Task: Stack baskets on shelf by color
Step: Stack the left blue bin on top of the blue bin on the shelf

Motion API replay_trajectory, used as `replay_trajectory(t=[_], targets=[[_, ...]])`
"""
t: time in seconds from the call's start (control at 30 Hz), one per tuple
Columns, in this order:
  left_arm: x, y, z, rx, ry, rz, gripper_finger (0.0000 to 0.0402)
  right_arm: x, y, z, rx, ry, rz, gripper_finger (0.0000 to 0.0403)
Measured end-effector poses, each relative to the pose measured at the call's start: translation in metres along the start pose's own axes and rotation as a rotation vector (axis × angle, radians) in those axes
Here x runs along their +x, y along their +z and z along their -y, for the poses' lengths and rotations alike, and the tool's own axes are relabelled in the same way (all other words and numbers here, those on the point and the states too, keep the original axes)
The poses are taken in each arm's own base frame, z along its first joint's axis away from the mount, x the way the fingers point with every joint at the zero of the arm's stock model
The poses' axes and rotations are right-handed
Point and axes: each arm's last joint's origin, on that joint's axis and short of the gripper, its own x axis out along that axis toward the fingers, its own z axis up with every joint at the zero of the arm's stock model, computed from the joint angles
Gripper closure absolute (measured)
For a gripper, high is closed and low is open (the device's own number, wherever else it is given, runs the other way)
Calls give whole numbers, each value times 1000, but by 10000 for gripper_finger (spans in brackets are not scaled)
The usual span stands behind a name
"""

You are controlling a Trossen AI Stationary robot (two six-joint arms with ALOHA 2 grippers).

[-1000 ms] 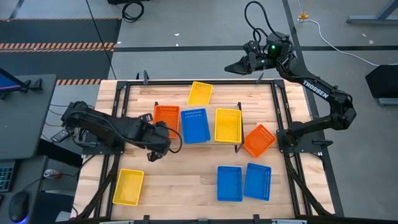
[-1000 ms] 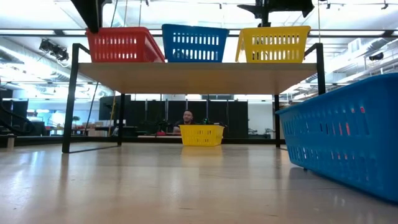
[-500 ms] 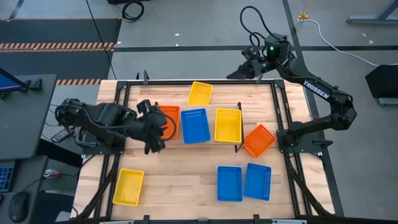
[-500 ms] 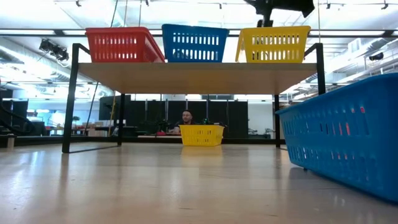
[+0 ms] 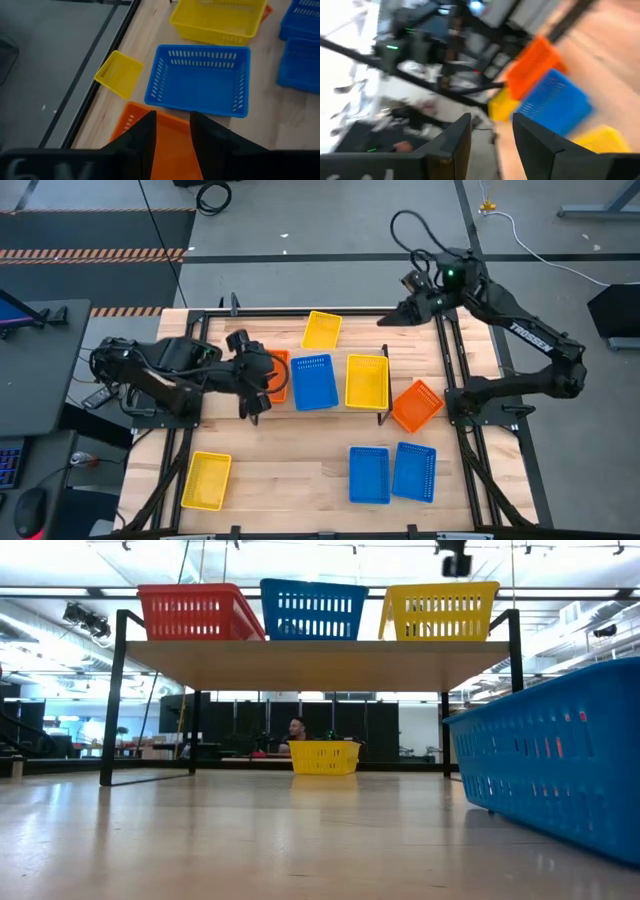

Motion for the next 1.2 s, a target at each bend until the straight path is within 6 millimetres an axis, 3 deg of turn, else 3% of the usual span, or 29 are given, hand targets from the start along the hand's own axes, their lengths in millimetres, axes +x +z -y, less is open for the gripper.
replay_trajectory(t=[0.53,0.7,0.97,1.2], targets=[[4,1,-4,-21,-74,-44,276,-30,-100,-21,196,-464,-278,251],[6,5,-6,-79,-78,-18,276,-31,-121,-27,226,-554,-384,251],[6,6,-4,-179,-153,-40,276,-14,-136,-34,214,-605,-474,251],[2,4,3,-172,-182,-40,276,31,-163,-50,147,-558,-659,251]])
